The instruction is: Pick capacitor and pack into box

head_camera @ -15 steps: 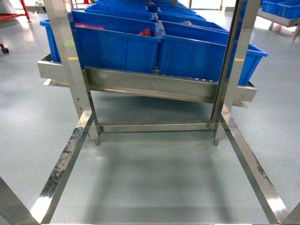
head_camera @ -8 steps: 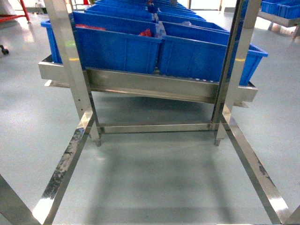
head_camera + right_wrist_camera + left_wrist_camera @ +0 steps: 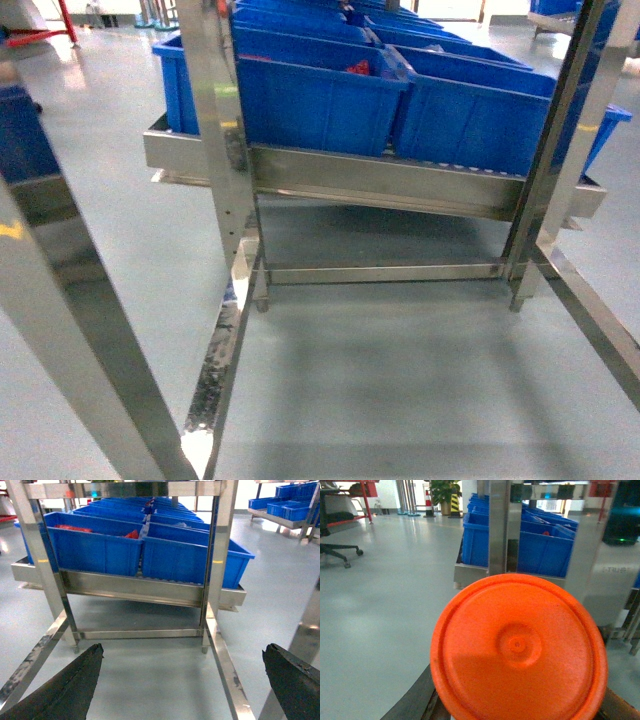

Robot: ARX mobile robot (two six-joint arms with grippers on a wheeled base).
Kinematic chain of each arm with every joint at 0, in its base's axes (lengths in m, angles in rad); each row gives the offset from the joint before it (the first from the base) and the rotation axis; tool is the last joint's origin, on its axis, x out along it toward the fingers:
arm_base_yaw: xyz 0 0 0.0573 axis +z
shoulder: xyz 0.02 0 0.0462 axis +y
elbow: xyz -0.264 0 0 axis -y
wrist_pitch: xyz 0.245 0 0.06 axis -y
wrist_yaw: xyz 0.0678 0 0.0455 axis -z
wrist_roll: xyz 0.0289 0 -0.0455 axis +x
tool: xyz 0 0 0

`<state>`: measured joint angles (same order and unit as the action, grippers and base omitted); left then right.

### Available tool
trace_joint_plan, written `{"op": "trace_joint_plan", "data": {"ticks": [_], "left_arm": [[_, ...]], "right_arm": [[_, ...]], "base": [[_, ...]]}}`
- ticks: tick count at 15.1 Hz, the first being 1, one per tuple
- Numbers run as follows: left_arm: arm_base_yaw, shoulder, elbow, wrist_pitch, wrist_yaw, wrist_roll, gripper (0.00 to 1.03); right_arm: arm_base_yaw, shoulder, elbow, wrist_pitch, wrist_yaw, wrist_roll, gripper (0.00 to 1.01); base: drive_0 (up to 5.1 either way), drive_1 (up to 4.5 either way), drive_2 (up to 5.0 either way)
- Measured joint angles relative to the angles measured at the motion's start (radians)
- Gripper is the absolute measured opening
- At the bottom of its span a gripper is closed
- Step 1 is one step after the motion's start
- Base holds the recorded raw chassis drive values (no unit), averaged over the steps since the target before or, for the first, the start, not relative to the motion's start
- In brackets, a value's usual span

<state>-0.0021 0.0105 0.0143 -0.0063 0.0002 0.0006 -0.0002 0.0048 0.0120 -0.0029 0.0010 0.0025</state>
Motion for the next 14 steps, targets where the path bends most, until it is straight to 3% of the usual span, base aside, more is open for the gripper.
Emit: {"op": "trace_joint_plan", "data": {"ticks": [14], "left_arm": [[0.000,0.000,0.000,-0.002,0.000,0.000,0.44]], "right_arm": [[0.000,0.000,0.000,-0.003,-0.001,0.000,0.98]], "base": [[-5.0,2.41,2.4]]}}
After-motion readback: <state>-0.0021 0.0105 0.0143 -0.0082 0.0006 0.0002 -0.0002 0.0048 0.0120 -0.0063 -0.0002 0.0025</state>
